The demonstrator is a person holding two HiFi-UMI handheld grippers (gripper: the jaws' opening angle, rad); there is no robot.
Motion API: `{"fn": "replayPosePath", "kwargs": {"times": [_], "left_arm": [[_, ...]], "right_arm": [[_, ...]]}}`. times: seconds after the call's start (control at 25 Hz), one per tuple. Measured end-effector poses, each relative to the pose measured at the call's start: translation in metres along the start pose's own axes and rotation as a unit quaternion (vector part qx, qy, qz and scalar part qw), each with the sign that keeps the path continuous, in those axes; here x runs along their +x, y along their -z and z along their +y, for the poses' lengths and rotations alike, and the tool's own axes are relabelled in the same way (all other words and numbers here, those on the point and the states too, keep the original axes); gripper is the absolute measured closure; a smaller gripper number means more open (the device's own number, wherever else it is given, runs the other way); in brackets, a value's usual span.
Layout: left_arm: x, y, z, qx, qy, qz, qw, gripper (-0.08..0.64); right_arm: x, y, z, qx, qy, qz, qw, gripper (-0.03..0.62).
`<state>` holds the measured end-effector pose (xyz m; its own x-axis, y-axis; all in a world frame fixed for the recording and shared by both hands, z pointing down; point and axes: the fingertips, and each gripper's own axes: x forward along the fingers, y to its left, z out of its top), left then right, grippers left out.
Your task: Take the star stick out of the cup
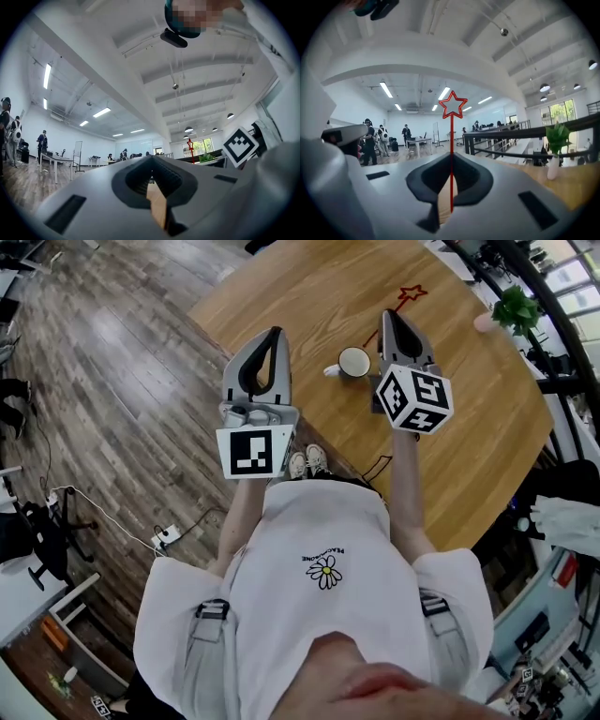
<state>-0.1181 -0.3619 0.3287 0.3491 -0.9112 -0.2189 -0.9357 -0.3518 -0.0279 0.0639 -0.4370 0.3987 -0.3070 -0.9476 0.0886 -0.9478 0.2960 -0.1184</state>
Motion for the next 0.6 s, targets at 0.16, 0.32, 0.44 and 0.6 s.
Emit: {"fn": "replayPosePath", "kwargs": {"times": [0.16, 0.32, 0.44, 0.6], "left_arm": [[-0.001, -0.017, -0.006, 0.009, 0.004, -0.020, 0.9997, 0.544], [-0.003, -0.027, -0.013, 0.018, 0.006, -0.028, 0.9994, 0.545], [-0.006, -0.030, -0.016, 0.023, 0.009, -0.032, 0.9992, 0.543], [-0.008, -0.032, -0.022, 0.020, 0.016, -0.037, 0.9990, 0.545]], "right_arm": [[-0.034, -0.048, 0.024, -0.048, -0.008, -0.081, 0.995, 0.580], [-0.064, -0.072, 0.045, -0.083, -0.009, -0.131, 0.988, 0.580], [-0.083, -0.080, 0.058, -0.107, -0.003, -0.162, 0.981, 0.580], [-0.099, -0.083, 0.072, -0.146, 0.006, -0.189, 0.971, 0.580]]}}
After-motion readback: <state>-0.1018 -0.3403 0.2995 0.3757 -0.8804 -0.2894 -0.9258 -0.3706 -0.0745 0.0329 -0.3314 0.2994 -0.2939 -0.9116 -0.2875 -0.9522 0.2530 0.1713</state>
